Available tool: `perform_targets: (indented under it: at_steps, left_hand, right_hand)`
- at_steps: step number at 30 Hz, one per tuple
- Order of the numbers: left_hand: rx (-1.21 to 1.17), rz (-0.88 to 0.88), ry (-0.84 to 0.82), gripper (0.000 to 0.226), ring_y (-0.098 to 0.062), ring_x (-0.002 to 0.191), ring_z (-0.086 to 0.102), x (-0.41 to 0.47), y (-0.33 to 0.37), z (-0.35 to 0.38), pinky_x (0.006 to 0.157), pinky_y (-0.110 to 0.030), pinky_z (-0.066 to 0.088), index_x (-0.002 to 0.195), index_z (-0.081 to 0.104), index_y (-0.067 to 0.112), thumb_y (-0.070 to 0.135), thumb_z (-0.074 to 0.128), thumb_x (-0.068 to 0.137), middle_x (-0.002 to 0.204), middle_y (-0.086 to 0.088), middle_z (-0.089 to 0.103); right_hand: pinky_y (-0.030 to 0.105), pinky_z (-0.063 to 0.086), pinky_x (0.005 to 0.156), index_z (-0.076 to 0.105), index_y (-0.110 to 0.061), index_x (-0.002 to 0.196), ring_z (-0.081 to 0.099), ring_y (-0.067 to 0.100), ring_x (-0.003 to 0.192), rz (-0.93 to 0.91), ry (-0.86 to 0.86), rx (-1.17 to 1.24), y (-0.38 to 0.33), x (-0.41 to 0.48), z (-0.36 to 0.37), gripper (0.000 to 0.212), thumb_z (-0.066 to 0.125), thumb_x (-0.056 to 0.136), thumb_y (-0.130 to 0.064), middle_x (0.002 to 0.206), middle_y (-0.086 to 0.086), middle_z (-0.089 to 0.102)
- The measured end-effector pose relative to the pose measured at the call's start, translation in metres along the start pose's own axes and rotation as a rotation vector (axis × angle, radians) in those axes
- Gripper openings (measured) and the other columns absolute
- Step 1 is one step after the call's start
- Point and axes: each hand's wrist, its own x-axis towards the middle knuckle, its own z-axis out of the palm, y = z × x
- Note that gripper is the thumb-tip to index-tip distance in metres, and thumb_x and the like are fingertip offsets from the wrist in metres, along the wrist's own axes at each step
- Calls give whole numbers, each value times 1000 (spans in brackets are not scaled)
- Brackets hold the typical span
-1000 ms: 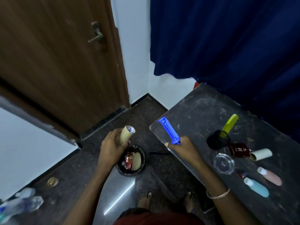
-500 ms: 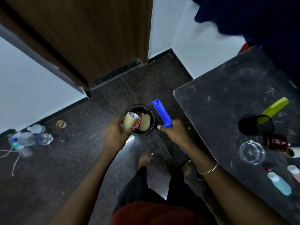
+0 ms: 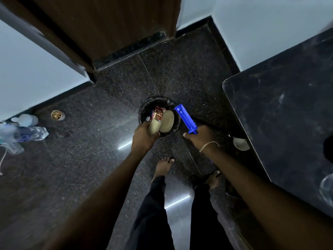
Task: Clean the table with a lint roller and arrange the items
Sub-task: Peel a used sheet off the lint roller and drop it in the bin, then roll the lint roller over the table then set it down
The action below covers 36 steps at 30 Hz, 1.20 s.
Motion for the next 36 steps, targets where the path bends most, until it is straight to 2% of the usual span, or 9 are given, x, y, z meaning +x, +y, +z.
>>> perform_targets:
  at_steps: [5, 9, 11, 16, 19, 22, 25, 30, 36]
  left_hand:
    - [37, -61, 6, 61, -42, 118, 66, 44, -3, 23, 94, -47, 56, 141, 57, 12, 27, 78, 86, 131, -20, 68]
    - [9, -133, -33, 101, -48, 132, 55, 56, 6, 26, 108, -53, 49, 165, 18, 14, 32, 81, 87, 159, -27, 37]
    - [26, -132, -42, 102, -49, 136, 52, 52, 9, 24, 110, -54, 48, 166, 13, 14, 38, 77, 90, 161, -27, 33]
    - [249, 99, -62, 94, -43, 143, 45, 10, 19, 1, 109, -55, 49, 165, 18, 13, 47, 70, 94, 162, -20, 33]
    - [370, 285, -20, 93, -38, 146, 42, -27, 22, -21, 108, -57, 50, 163, 24, 14, 55, 67, 93, 161, -16, 38]
    - [486, 438, 59, 90, -33, 148, 42, -66, 29, -47, 110, -53, 49, 162, 26, 18, 69, 54, 93, 162, -11, 38]
    - [567, 538, 105, 92, -34, 154, 34, -103, 41, -68, 118, -53, 42, 165, 22, 21, 75, 45, 94, 168, -10, 32]
    - [598, 670, 172, 94, -29, 160, 23, -151, 74, -89, 121, -51, 37, 166, 19, 24, 79, 43, 94, 173, -4, 24]
    - [536, 781, 155, 94, -23, 163, 13, -186, 124, -94, 125, -47, 31, 167, 14, 28, 81, 42, 94, 175, 0, 18]
  right_hand:
    - [23, 40, 65, 76, -5, 84, 64, 19, 70, -2, 5, -57, 13, 16, 10, 27, 84, 74, -28, 68, 6, 62]
    - [24, 39, 64, 72, -6, 81, 59, 19, 68, 2, -29, -53, 13, 9, 9, 24, 83, 76, -27, 68, 7, 59]
    - [23, 38, 64, 73, -2, 85, 58, 18, 68, 5, -33, -57, 11, 2, 5, 30, 82, 76, -29, 69, 8, 59]
    - [21, 36, 58, 77, -3, 85, 59, 12, 67, -17, -36, 1, 5, -28, -15, 26, 82, 76, -27, 70, 12, 68]
    - [23, 38, 57, 73, -4, 74, 57, 12, 64, -31, -42, 52, 4, -46, -29, 24, 81, 76, -26, 62, 5, 60]
    - [24, 38, 58, 55, -14, 54, 46, 7, 53, -67, -30, 99, 0, -69, -46, 36, 82, 76, -24, 51, -6, 48]
    - [25, 34, 57, 42, -19, 49, 38, 8, 53, -119, -3, 170, -9, -99, -65, 48, 81, 77, -21, 52, -6, 40]
    - [15, 26, 45, 34, -20, 47, 27, -1, 42, -165, 82, 303, -19, -158, -93, 55, 80, 78, -19, 47, -12, 31]
    - [16, 29, 47, 38, -21, 53, 28, 0, 45, -152, 207, 413, -7, -221, -109, 50, 79, 80, -18, 51, -11, 33]
